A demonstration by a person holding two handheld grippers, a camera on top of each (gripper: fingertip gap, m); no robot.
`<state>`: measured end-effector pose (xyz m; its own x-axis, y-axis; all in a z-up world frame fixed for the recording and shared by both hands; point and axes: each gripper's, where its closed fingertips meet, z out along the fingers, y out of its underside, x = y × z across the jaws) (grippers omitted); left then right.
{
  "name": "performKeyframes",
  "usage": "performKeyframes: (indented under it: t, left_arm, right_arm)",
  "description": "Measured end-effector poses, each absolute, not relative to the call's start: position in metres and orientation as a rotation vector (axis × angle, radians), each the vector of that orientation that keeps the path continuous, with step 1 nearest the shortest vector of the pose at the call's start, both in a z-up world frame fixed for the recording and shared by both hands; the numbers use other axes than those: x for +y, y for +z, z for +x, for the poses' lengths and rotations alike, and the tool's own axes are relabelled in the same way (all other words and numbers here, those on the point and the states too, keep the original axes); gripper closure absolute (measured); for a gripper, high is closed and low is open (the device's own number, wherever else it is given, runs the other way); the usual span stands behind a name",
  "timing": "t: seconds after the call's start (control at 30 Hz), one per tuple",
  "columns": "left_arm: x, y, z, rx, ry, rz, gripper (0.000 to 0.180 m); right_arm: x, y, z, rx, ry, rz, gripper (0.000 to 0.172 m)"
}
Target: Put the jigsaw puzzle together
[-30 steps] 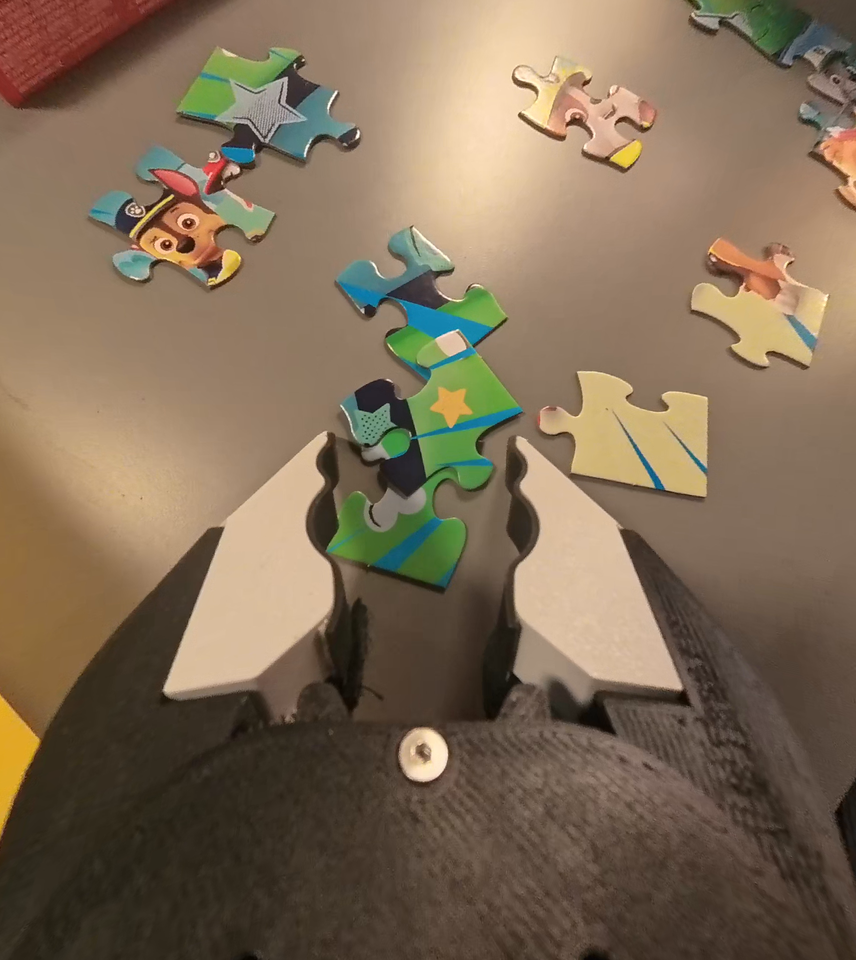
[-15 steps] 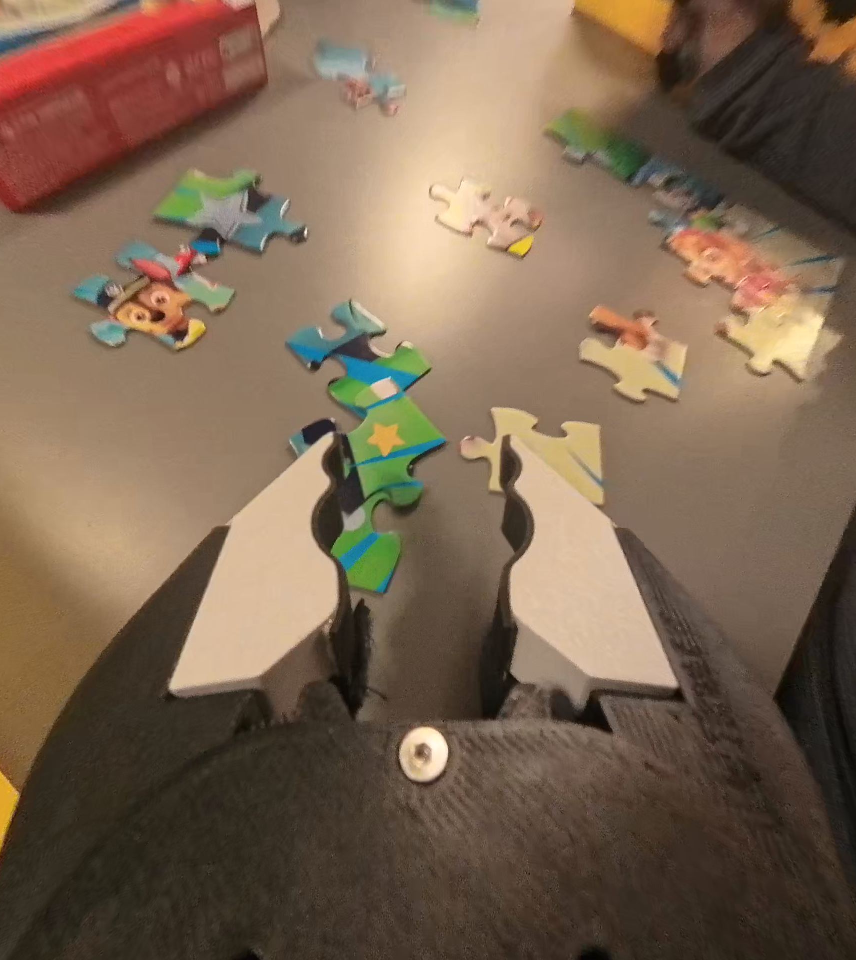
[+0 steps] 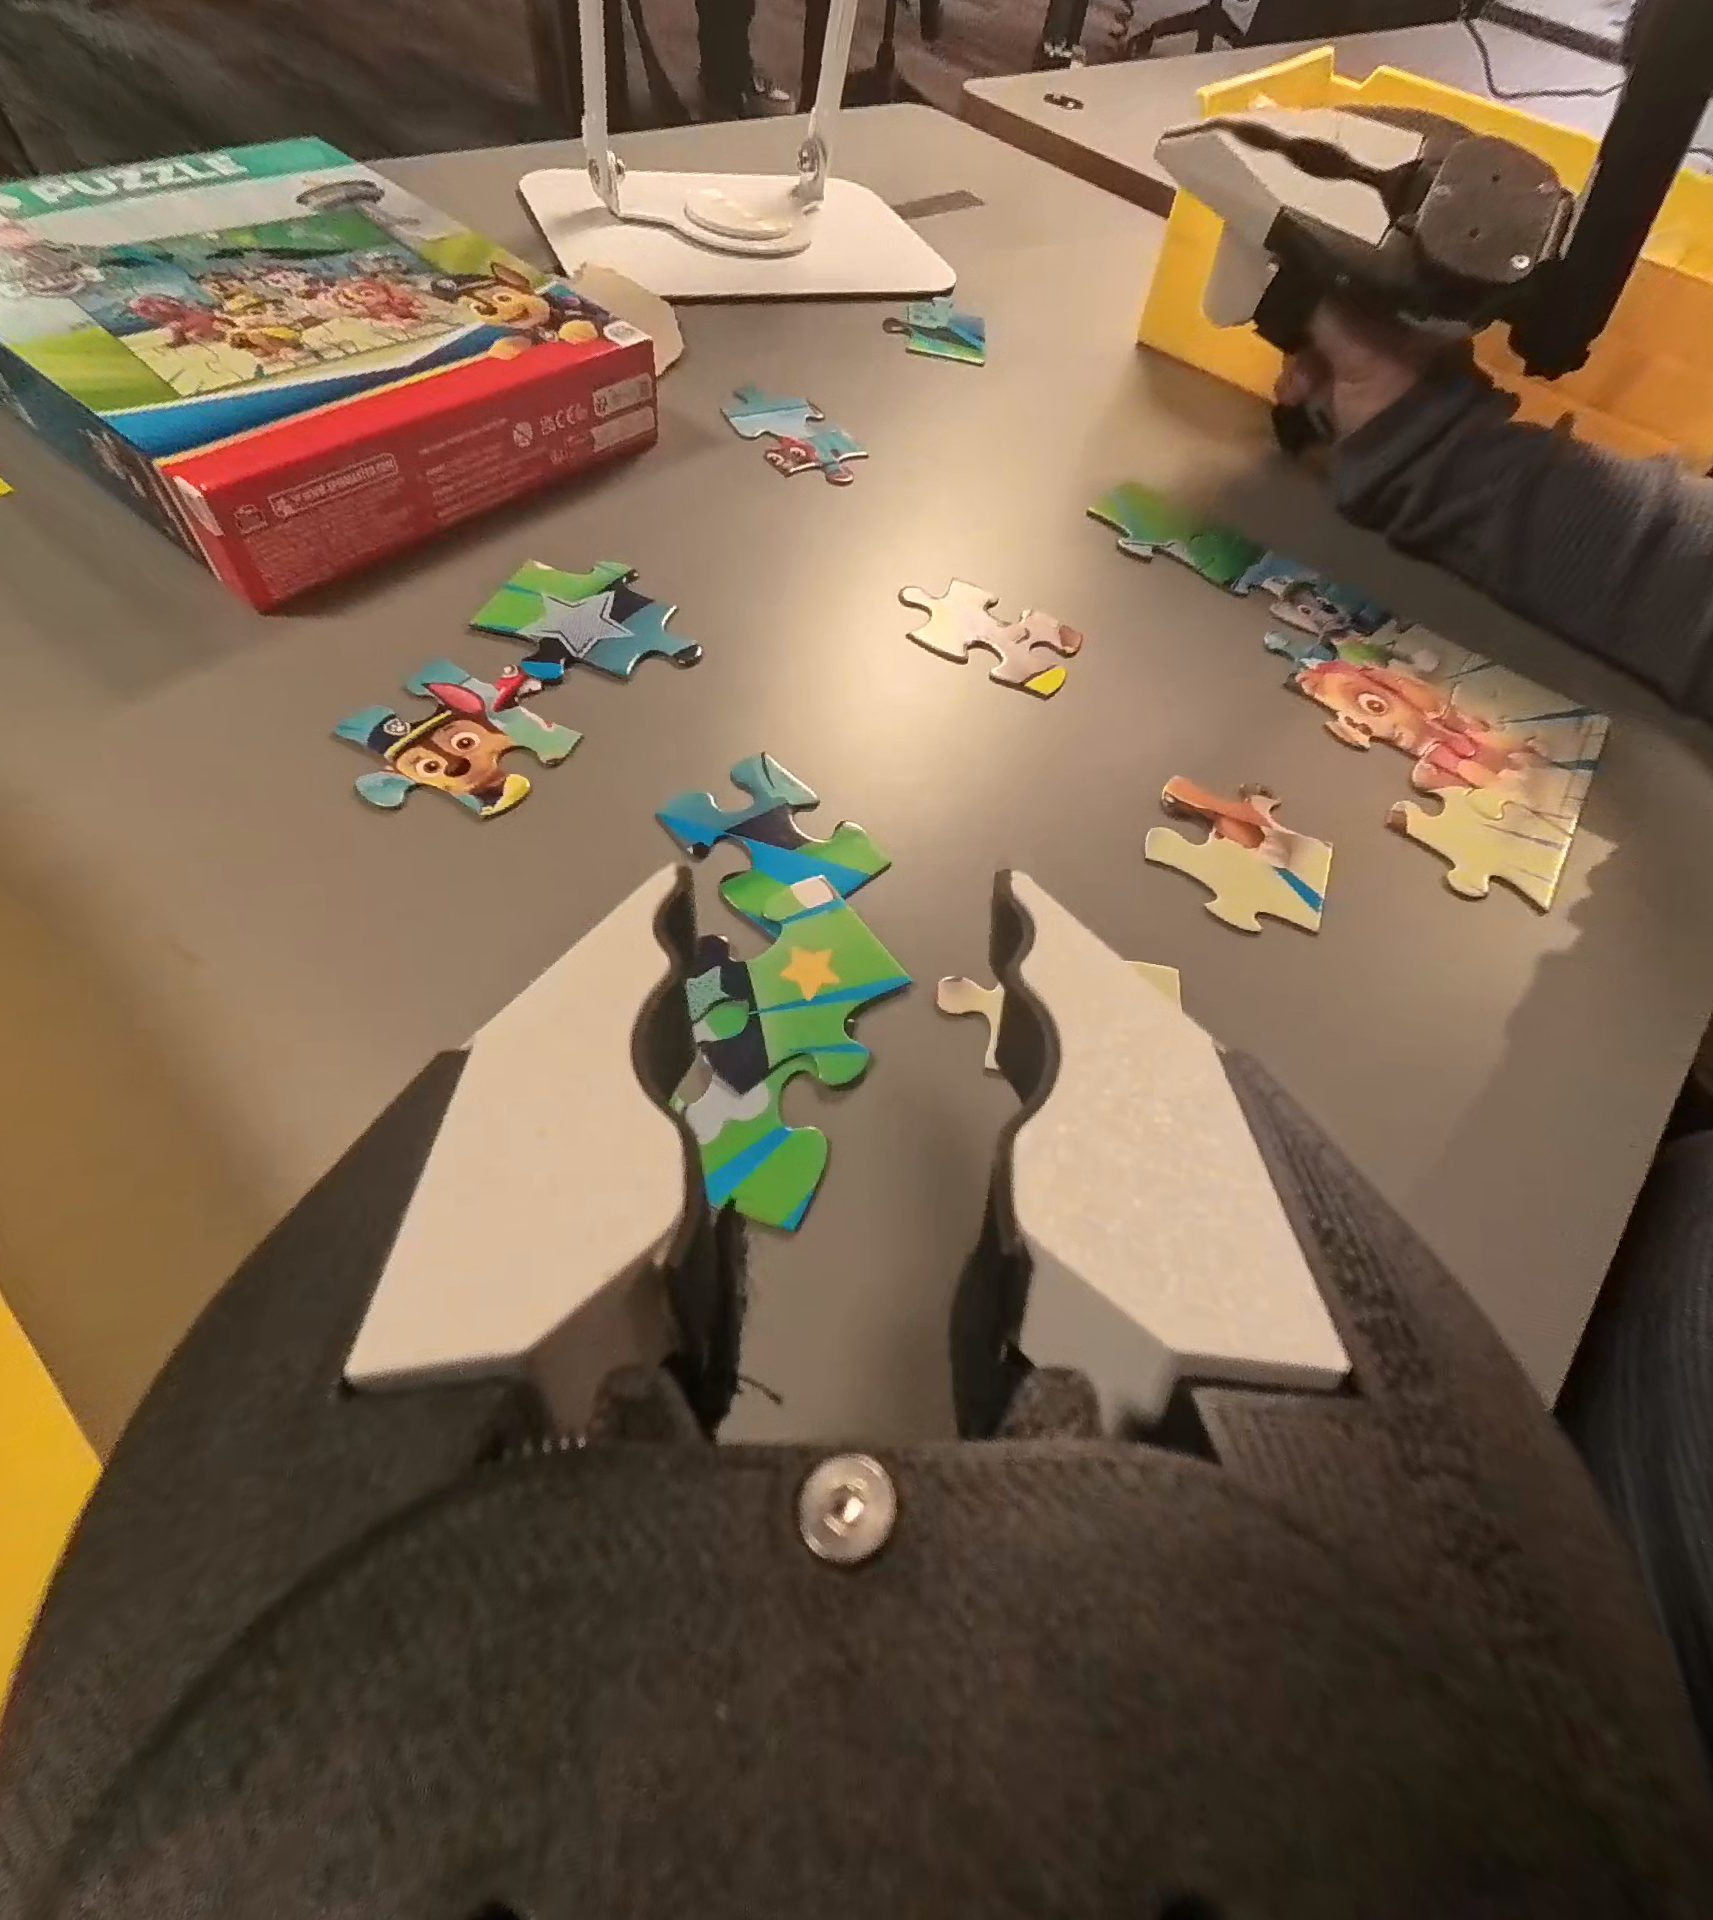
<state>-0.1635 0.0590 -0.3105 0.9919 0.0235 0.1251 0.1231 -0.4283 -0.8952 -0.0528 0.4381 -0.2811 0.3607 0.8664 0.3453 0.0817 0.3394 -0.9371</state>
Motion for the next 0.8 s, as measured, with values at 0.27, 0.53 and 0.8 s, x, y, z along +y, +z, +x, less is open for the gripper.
performKeyframes:
  t: [0.27,0.53,0.8]
  left_arm:
    - [0.0622,-0.3143,-0.1658,-0.133,-0.113,-2.009,0.123]
    - [0.0613,-0.3142,-0.1667,-0.156,-0.134,-1.987,0.123]
    - [0.0602,-0.3159,-0.1663,-0.171,-0.175,-1.979,0.122]
  right_arm:
    - [0.4379,-0.2808,-0.0527,-1.088,0.671,-1.112,0.172]
    - [0.4381,-0.2807,-0.0525,-1.087,0.672,-1.114,0.172]
    - [0.4379,-0.2809,-0.0527,-1.089,0.668,-1.112,0.172]
